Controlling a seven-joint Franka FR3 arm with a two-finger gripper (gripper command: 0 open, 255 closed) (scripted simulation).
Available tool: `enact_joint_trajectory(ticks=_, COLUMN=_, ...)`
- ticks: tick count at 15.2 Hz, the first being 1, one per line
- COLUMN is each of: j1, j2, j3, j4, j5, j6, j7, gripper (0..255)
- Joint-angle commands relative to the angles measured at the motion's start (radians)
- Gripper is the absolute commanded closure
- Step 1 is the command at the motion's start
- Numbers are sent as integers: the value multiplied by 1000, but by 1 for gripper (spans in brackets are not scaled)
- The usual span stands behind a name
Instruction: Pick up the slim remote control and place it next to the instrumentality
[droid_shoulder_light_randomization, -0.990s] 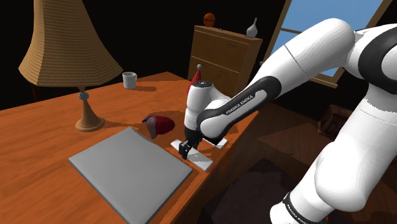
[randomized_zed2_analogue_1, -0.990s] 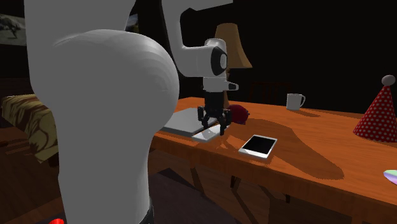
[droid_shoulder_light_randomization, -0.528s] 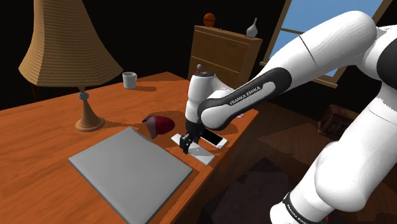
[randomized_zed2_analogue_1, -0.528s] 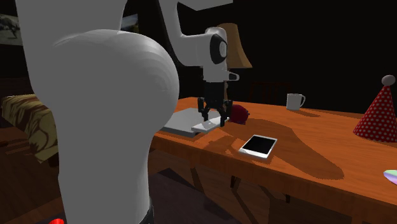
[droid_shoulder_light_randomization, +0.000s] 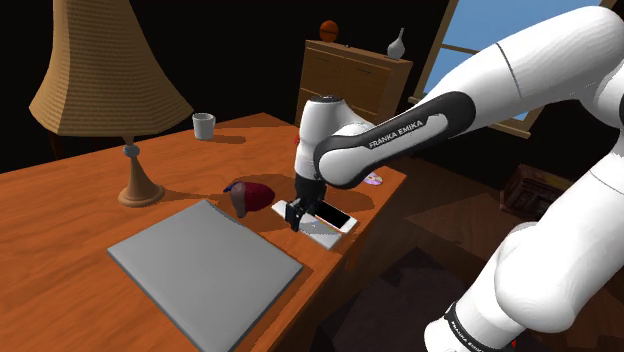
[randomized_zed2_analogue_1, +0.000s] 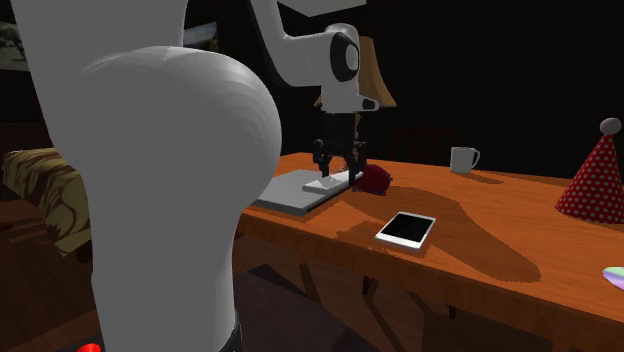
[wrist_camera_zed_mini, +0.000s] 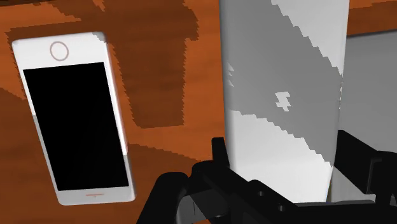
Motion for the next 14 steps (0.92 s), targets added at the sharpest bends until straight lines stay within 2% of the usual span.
enact_joint_trajectory(ticks=1, j1=-20, j2=-7, j3=-24, j4=-3, j5=-1, j6=-4, j7=-43, gripper=255)
enact_joint_trajectory(ticks=7, j1=-96, j2=-6, j3=-114, j4=-2, j5=-15, j6=-4, j7=-200, gripper=255)
enact_joint_trajectory(ticks=14, j1=-183, j2=41, j3=-214, j4=53, j5=-34, j6=-12, j7=-374, gripper=255)
